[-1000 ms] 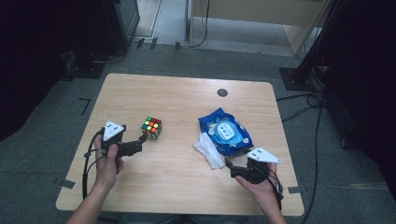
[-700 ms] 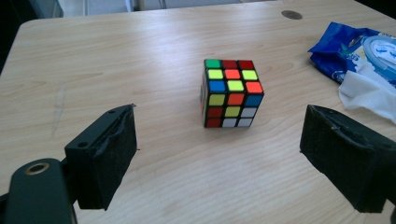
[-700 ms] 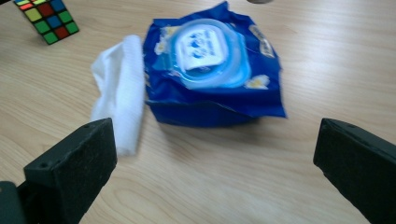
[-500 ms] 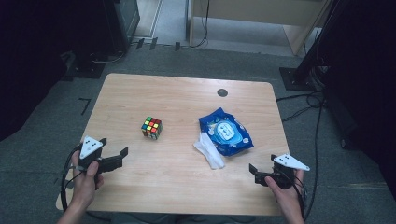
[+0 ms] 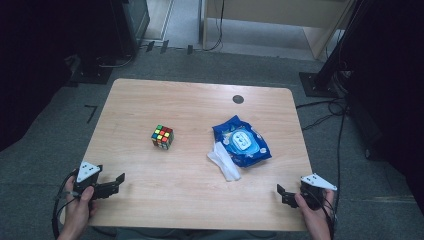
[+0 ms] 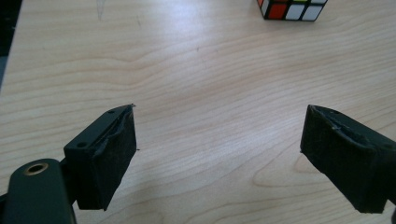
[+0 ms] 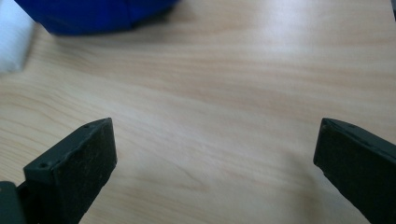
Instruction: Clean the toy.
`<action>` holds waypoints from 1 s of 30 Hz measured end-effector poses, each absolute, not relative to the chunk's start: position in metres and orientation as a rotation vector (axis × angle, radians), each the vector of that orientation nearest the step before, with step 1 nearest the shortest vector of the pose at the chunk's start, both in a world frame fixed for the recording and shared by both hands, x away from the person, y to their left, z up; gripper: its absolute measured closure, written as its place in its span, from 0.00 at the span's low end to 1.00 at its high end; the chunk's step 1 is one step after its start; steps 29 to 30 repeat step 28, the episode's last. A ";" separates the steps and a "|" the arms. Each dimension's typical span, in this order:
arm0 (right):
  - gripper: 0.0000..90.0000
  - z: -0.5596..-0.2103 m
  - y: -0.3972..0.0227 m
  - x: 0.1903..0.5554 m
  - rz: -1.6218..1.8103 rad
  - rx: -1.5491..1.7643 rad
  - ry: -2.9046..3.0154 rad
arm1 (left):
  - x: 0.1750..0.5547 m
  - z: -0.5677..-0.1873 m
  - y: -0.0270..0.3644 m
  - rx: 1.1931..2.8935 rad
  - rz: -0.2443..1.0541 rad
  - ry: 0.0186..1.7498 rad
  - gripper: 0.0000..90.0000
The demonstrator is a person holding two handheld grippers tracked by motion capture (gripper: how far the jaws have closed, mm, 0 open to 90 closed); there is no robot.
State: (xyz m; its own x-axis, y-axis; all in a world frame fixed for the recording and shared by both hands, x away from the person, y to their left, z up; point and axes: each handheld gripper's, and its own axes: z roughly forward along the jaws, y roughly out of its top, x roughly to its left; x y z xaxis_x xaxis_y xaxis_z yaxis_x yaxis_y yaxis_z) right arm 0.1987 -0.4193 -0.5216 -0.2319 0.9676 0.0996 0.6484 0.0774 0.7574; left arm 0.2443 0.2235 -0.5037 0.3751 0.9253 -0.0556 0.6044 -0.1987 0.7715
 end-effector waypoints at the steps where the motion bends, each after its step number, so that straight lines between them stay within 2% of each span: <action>1: 0.00 -0.524 -0.420 0.198 0.969 1.610 1.932 | 0.245 -0.506 0.222 1.926 0.565 1.324 0.12; 8: 0.00 -0.526 -0.420 0.199 0.893 1.655 1.924 | 0.248 -0.515 0.208 2.063 0.623 1.315 0.12; 12: 0.00 -0.526 -0.414 0.199 0.840 1.619 1.956 | 0.248 -0.517 0.208 2.052 0.620 1.313 0.12; 15: 0.00 -0.526 -0.414 0.199 0.840 1.618 1.957 | 0.253 -0.518 0.210 2.037 0.566 1.349 0.10; 30: 0.00 -0.526 -0.414 0.199 0.840 1.620 1.955 | 0.256 -0.518 0.207 2.044 0.559 1.338 0.10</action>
